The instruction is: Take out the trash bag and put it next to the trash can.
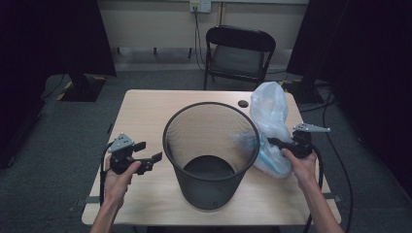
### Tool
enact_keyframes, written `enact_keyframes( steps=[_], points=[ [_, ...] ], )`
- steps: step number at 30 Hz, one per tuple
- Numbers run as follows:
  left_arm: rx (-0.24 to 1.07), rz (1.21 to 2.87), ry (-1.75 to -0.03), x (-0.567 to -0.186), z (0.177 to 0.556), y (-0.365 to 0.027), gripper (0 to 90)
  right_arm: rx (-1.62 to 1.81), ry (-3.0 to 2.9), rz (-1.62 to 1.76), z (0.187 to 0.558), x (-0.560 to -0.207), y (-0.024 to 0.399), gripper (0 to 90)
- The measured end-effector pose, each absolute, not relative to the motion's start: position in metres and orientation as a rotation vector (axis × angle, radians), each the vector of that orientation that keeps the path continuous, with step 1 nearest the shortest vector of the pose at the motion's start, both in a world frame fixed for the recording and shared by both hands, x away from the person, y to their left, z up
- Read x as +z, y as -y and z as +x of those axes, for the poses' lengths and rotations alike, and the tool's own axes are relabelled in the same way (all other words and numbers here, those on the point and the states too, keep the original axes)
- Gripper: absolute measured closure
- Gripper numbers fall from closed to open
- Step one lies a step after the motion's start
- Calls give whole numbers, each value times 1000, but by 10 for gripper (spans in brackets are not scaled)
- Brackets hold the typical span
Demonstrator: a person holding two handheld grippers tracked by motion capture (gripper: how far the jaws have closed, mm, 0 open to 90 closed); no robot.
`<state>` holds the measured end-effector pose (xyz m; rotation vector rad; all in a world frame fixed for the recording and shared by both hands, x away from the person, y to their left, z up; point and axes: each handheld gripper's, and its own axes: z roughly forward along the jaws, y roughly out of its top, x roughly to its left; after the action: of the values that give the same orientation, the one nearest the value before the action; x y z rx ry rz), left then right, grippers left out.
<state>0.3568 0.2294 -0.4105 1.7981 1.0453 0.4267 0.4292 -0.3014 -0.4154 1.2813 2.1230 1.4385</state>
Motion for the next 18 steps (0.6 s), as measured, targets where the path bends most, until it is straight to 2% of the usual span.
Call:
enact_keyframes(
  steps=[6,11,18],
  points=[
    [406,1943,-1081,-442,348,-231,198,1437,-2139,1302,424,-429,302,823],
    [394,1973,-1149,-464,341,-236,198,1429,-2154,1336,423,-443,301,804],
    [357,2091,-1138,-488,338,-225,208,1365,-2173,1349,427,-461,296,777]
  ],
)
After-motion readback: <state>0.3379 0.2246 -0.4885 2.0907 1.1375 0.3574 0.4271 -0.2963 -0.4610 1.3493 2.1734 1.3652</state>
